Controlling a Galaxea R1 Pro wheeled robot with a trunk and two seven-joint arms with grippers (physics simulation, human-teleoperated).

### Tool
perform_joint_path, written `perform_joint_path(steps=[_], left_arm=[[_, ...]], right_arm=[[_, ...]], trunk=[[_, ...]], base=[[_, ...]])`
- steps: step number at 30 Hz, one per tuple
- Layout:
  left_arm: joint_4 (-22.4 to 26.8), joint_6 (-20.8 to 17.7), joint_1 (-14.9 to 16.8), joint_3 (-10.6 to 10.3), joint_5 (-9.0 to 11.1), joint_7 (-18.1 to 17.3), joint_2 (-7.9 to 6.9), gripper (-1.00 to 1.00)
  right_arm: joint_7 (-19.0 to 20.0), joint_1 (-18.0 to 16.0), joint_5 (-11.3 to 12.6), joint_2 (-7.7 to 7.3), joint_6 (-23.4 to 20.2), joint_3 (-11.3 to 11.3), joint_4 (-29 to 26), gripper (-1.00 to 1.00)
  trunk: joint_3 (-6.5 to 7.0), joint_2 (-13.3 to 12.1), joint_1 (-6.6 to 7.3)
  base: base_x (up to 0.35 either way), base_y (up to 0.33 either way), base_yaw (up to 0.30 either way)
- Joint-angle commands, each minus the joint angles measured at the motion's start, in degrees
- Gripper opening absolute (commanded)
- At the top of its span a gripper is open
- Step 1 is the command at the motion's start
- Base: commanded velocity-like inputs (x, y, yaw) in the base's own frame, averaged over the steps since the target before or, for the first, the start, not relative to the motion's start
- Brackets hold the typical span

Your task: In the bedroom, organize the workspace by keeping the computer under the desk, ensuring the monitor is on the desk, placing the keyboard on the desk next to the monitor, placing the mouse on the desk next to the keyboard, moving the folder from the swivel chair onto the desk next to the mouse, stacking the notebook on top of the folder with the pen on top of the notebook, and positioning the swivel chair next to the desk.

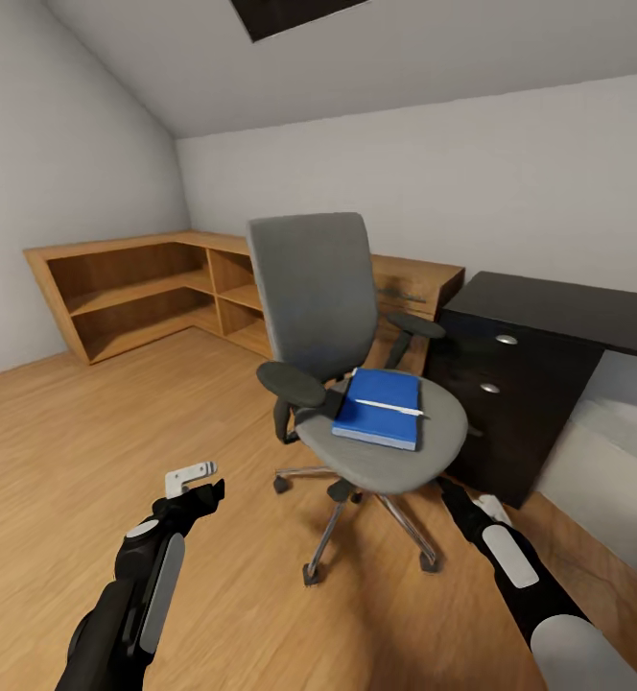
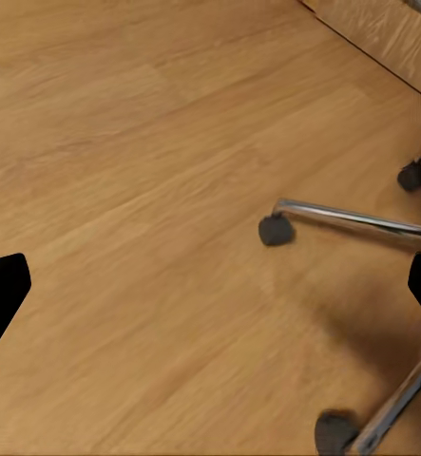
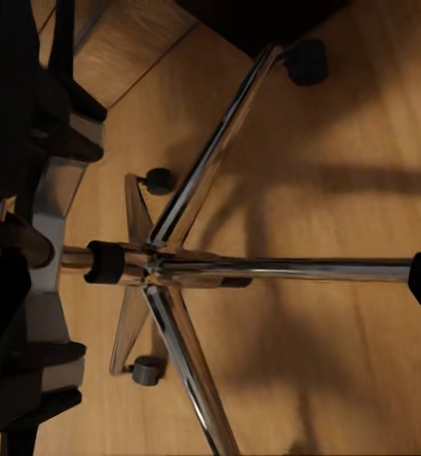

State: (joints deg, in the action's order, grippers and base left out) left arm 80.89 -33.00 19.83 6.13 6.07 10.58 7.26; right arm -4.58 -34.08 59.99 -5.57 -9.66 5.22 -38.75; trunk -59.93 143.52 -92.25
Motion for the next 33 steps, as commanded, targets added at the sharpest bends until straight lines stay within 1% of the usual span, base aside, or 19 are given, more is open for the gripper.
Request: perform_joint_path(steps=[1, 10, 16, 30, 33], left_arm=[[0.1, -0.2, 0.0, 0.0, 0.6, 0.4, 0.03, 1.00], [0.0, -0.2, 0.0, 0.0, 0.6, 0.4, 0.03, 1.00], [0.0, -0.2, 0.0, 0.0, 0.6, 0.4, 0.03, 1.00], [0.0, -0.2, 0.0, 0.0, 0.6, 0.4, 0.03, 1.00], [0.0, -0.2, 0.0, 0.0, 0.6, 0.4, 0.03, 1.00]], right_arm=[[-0.1, 0.0, 0.8, 0.03, -0.3, 0.0, -0.2, 1.00], [-0.1, 0.0, 0.8, 0.10, -0.3, -0.1, -0.2, 1.00], [-0.1, 0.0, 0.8, 0.12, -0.3, -0.1, -0.2, 1.00], [-0.1, 0.0, 0.8, 0.12, -0.3, -0.1, -0.3, 1.00], [-0.1, 0.0, 0.8, 0.12, -0.3, -0.1, -0.3, 1.00]], trunk=[[-0.05, 0.0, -0.02], [-0.05, 0.0, -0.02], [-0.05, 0.0, -0.02], [-0.05, 0.0, -0.02], [-0.05, 0.0, -0.02]], base=[[0.320, 0.000, 0.000], [0.285, 0.000, 0.000], [0.213, 0.000, 0.000], [0.021, 0.000, 0.000], [0.000, 0.000, 0.127]])
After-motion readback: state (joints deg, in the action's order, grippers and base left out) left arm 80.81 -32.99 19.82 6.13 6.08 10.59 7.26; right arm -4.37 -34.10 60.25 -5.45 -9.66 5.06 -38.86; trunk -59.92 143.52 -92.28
